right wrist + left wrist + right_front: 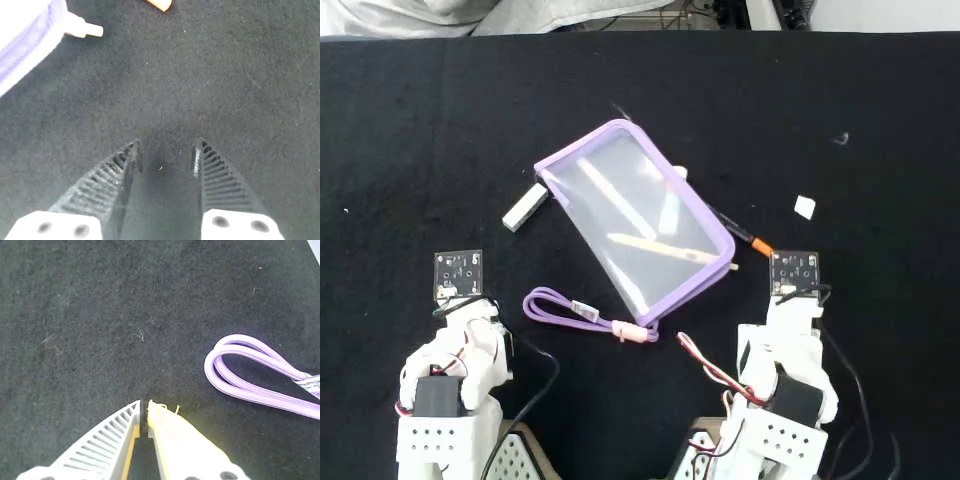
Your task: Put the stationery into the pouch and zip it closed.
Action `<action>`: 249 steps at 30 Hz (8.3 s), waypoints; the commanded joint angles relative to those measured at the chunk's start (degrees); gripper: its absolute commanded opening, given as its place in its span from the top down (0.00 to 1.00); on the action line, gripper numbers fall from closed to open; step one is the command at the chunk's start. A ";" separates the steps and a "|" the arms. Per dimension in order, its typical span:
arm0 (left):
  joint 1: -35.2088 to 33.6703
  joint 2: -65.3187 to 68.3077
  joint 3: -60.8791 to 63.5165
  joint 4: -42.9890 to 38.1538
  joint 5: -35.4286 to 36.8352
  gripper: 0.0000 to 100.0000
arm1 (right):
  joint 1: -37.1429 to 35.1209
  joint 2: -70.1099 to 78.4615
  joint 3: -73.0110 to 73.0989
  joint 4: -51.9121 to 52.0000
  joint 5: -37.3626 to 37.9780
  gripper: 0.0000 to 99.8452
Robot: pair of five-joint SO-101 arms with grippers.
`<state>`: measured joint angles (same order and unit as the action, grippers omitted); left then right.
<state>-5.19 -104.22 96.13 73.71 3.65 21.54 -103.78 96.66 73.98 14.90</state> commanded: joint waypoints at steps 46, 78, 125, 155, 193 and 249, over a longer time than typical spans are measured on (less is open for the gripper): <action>-0.22 -0.26 1.19 -0.62 -0.26 0.97 | 0.44 -3.91 -5.93 -13.80 10.81 0.83; 1.45 -0.26 1.19 -0.62 -0.35 0.97 | -27.96 -3.30 -13.23 -24.79 -41.05 0.61; 1.45 -0.26 1.19 -0.62 -0.44 0.97 | -44.84 27.47 -19.74 -14.07 42.55 0.61; 1.45 -0.26 1.19 -0.62 -0.44 0.97 | -39.21 27.47 -5.32 -29.36 53.01 0.61; 1.36 -0.26 1.19 -0.62 -0.44 0.97 | -43.52 27.30 -17.45 -36.13 40.35 0.99; 21.41 -0.35 -32.40 0.35 3.69 0.67 | -52.31 9.19 -22.37 -23.21 25.76 0.99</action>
<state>15.91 -104.75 62.64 73.36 7.60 -31.47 -93.49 74.59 52.09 40.92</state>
